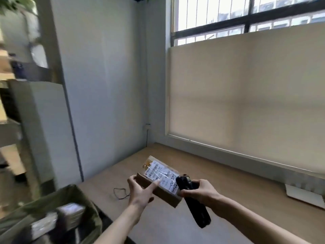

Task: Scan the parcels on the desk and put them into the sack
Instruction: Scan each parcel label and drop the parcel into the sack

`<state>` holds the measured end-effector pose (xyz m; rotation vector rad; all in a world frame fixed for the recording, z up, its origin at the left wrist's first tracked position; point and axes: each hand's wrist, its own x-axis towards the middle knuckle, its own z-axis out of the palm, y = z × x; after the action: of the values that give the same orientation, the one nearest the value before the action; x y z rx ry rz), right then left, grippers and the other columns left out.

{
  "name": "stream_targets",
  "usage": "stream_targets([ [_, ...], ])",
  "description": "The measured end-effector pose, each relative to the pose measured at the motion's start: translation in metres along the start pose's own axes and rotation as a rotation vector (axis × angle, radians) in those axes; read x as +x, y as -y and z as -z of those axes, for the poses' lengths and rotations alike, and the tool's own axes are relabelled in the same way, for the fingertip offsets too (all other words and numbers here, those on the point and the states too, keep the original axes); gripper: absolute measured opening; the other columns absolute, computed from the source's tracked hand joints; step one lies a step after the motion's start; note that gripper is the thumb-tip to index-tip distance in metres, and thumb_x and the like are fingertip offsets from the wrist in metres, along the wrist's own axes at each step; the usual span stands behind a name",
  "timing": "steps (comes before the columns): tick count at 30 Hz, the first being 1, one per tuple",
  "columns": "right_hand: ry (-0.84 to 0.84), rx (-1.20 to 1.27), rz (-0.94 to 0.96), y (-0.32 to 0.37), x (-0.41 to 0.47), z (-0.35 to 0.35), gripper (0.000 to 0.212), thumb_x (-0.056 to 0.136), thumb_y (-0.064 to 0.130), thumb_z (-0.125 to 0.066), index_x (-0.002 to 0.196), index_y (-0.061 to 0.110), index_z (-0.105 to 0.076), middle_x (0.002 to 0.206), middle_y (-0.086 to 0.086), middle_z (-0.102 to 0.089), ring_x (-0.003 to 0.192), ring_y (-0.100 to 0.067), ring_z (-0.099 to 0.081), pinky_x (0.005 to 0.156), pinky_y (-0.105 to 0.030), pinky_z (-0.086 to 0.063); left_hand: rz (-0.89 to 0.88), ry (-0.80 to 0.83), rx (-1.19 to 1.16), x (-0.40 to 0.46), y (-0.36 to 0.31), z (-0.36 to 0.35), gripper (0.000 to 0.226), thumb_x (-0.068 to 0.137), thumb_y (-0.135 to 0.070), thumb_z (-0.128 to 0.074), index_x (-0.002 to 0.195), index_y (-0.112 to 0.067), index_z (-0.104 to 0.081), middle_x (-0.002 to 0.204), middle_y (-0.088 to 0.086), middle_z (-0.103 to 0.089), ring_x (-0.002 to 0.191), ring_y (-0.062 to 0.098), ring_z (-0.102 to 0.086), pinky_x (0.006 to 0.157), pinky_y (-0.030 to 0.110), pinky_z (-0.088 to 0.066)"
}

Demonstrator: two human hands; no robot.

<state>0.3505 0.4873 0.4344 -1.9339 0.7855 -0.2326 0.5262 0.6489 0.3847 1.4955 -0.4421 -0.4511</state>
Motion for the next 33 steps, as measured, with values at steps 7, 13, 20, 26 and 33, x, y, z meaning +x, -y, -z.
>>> stream_targets([
  [7,0.225,-0.043,0.180,0.081,0.070,-0.169,0.034,0.073,0.026,-0.089,0.105,0.027,-0.078,0.086,0.005,-0.079,0.078,-0.013,-0.076,0.072,-0.024,-0.061,0.049,-0.363,0.144,0.005,0.033,0.207,0.091,0.063,-0.069,-0.082,0.137,-0.024,-0.051,0.130,0.004,-0.065,0.117,0.021,-0.061,0.105,0.041,-0.048],
  [13,0.415,-0.032,0.246,0.133,0.124,-0.318,0.040,0.069,0.026,-0.093,0.106,0.021,-0.078,0.083,0.007,-0.079,0.074,-0.008,-0.075,0.070,-0.023,-0.060,0.140,-0.566,0.265,0.002,0.052,0.339,0.060,0.085,-0.031,-0.078,0.135,-0.015,-0.047,0.124,-0.003,-0.048,0.116,0.015,-0.045,0.095,0.028,-0.034],
  [20,0.560,-0.134,0.180,0.140,0.220,-0.474,0.056,0.050,0.046,-0.093,0.101,0.029,-0.079,0.085,0.011,-0.079,0.080,-0.009,-0.076,0.082,-0.032,-0.064,0.385,-0.624,0.354,0.059,0.130,0.452,0.057,0.086,-0.036,-0.077,0.126,-0.016,-0.042,0.121,-0.001,-0.048,0.111,0.016,-0.046,0.093,0.029,-0.036],
  [26,0.625,-0.290,-0.012,0.102,0.289,-0.540,0.057,0.050,0.045,-0.097,0.098,0.021,-0.076,0.088,-0.001,-0.078,0.078,-0.016,-0.076,0.076,-0.033,-0.065,0.597,-0.560,0.433,0.111,0.209,0.486,0.055,0.081,-0.050,-0.078,0.120,-0.022,-0.052,0.120,-0.002,-0.060,0.107,0.018,-0.058,0.092,0.037,-0.049],
  [33,0.682,-0.502,-0.118,0.066,0.325,-0.559,0.052,0.064,0.041,-0.094,0.106,0.025,-0.068,0.099,-0.001,-0.074,0.090,-0.016,-0.073,0.087,-0.037,-0.063,0.720,-0.331,0.643,0.143,0.247,0.496,0.073,0.084,-0.054,-0.070,0.143,-0.020,-0.044,0.140,0.003,-0.055,0.125,0.022,-0.055,0.101,0.037,-0.048],
])
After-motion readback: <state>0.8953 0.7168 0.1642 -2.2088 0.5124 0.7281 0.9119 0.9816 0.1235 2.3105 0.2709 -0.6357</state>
